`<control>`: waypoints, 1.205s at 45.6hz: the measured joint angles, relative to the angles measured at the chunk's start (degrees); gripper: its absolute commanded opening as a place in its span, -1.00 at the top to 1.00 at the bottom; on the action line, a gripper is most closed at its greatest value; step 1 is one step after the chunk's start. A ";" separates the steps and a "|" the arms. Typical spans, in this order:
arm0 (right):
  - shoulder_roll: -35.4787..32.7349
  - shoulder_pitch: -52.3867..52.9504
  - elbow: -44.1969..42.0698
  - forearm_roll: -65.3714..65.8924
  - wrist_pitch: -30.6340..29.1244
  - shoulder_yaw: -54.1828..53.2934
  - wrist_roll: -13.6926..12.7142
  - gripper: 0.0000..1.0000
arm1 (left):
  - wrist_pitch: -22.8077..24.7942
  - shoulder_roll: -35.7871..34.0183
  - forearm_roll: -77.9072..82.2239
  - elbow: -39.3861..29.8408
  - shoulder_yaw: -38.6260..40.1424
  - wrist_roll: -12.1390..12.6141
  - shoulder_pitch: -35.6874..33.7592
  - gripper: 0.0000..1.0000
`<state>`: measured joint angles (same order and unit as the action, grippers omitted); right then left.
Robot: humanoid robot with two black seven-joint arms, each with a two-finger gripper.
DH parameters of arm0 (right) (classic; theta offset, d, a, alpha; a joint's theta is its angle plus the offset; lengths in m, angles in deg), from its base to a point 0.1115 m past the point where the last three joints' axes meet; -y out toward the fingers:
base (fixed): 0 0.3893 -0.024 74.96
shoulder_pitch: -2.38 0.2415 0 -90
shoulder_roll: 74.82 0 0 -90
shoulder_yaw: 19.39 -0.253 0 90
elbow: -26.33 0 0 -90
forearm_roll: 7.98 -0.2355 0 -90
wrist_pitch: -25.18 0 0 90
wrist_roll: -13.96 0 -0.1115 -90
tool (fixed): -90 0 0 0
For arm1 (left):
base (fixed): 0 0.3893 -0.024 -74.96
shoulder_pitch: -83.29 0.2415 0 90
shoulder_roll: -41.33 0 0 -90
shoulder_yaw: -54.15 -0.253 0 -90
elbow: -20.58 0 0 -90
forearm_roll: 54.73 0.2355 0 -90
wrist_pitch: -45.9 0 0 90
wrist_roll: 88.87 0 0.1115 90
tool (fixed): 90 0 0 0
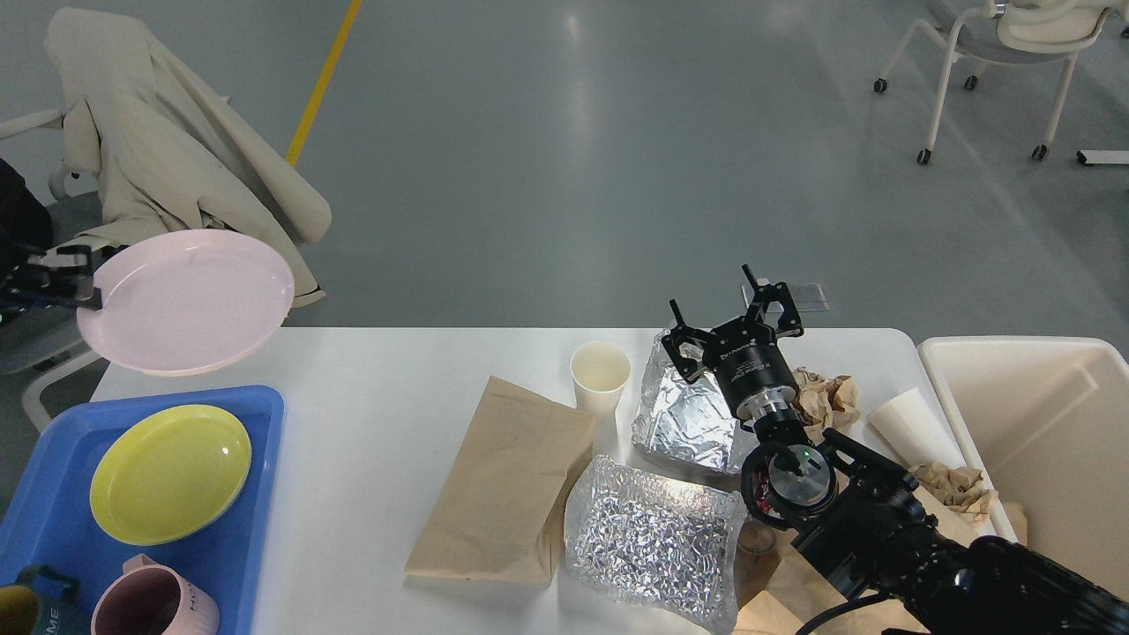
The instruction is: Tidy desktop
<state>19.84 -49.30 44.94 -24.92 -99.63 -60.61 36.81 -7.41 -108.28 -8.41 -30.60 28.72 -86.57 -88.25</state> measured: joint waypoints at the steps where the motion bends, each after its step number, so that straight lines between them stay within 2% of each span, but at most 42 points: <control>1: 0.00 0.00 0.00 0.00 0.00 0.00 0.00 -1.00 | -0.54 1.25 0.62 3.14 -0.18 -1.84 1.99 1.00; 7: 0.00 0.00 0.00 0.00 0.00 0.00 0.00 -1.00 | -3.52 6.99 6.68 16.22 -0.79 -10.83 10.96 1.00; 10: 0.00 0.00 0.00 0.00 0.00 0.00 0.00 -1.00 | -6.71 9.45 8.67 20.45 -0.84 -13.70 14.72 1.00; 13: 0.00 0.00 0.00 0.00 0.00 0.00 0.00 -1.00 | -9.33 11.39 9.30 23.21 -0.86 -15.12 18.14 1.00; 23: 0.00 0.00 0.00 0.00 0.00 0.00 0.00 -1.00 | -12.21 15.20 9.42 25.20 -0.85 -15.06 22.40 1.00; 34: 0.00 0.00 0.00 0.01 0.04 0.00 0.00 -1.00 | -14.25 16.07 9.42 25.34 -0.78 -14.96 25.52 0.94; 42: 0.00 0.00 0.01 0.02 0.04 0.00 0.00 -1.00 | -14.26 16.10 9.42 25.35 -0.83 -15.09 26.73 0.54; 47: 0.00 0.00 0.01 0.02 0.04 0.00 0.00 -1.00 | -14.26 16.10 9.40 25.35 -0.84 -15.16 26.86 0.37; 50: 0.00 0.00 0.02 0.02 0.04 0.00 0.00 -1.00 | -14.26 16.10 9.39 25.35 -0.84 -15.20 26.87 0.02; 53: 0.00 0.00 0.02 0.02 0.04 0.00 0.00 -1.00 | -14.16 16.10 9.35 25.35 -0.77 -15.21 26.85 -0.07; 55: 0.00 0.00 0.02 0.02 0.04 0.00 0.00 -1.00 | -13.88 16.10 9.32 25.34 -0.49 -15.28 26.48 -0.22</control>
<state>19.84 -49.30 44.96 -24.90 -99.59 -60.61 36.81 -21.30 -92.17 0.91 -5.26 28.23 -101.85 -61.77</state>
